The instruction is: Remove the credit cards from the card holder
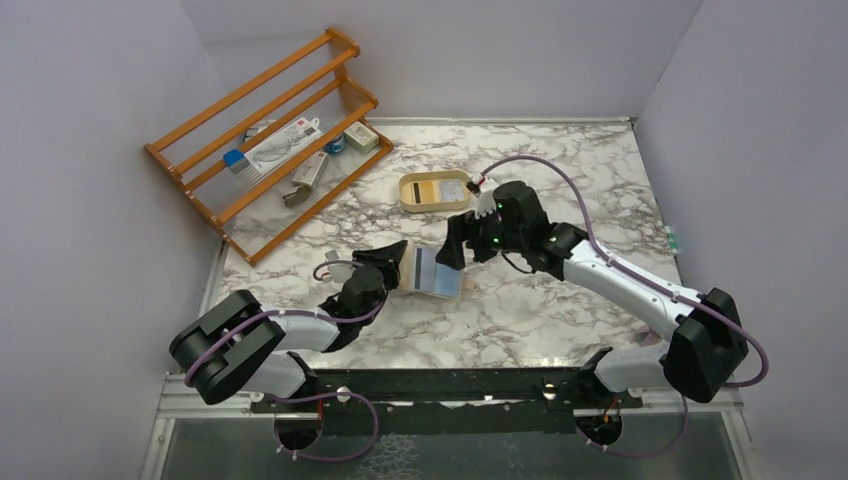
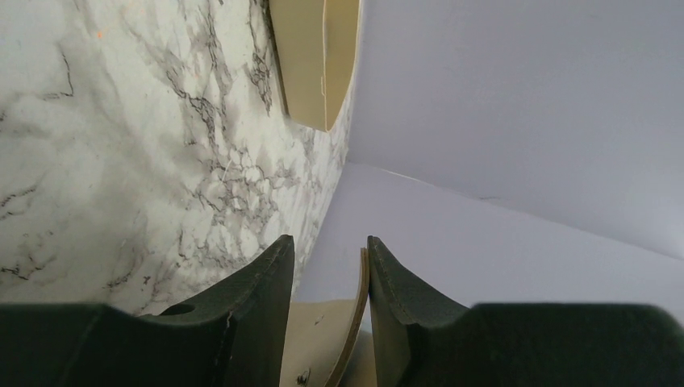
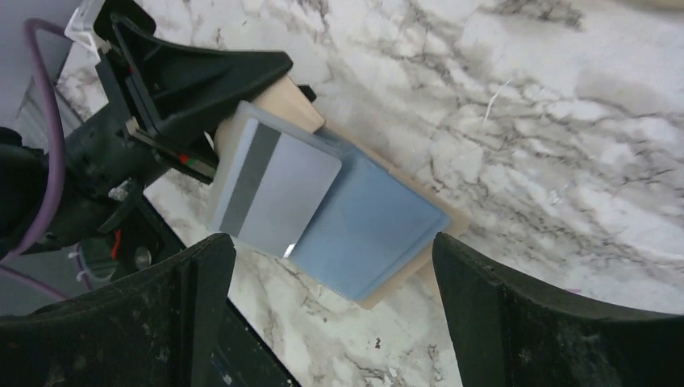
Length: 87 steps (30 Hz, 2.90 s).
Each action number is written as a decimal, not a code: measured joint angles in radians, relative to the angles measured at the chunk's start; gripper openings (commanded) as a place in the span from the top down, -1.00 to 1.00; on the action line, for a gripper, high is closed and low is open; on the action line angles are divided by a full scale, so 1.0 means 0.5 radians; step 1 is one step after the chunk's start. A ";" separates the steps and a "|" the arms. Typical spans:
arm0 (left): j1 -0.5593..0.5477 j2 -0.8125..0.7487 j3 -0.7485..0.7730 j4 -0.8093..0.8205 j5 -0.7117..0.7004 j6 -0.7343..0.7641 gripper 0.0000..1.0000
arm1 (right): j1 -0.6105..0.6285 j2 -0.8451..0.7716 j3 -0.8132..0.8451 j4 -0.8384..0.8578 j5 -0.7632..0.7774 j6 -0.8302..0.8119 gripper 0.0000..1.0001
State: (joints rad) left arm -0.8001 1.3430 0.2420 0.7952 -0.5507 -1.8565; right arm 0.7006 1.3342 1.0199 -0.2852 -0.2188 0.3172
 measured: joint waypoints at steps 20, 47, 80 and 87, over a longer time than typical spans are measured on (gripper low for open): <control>0.056 -0.016 -0.018 0.267 0.137 -0.222 1.00 | -0.587 -0.142 -0.725 1.125 -1.038 0.429 -1.00; 0.056 -0.039 0.017 0.369 0.206 -0.265 1.00 | -0.633 0.189 -0.844 1.789 -1.443 0.657 -0.68; 0.175 0.761 0.156 1.341 0.723 -0.090 -0.61 | -0.725 0.303 -0.906 2.560 -1.709 1.333 0.99; 0.153 0.813 0.224 1.421 0.779 0.005 -0.61 | -0.752 0.320 -0.925 2.664 -1.729 1.408 0.98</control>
State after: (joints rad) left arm -0.7238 1.7493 0.3538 1.5055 -0.1612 -1.8542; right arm 0.3248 1.4940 0.5575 1.0470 -1.0832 1.0214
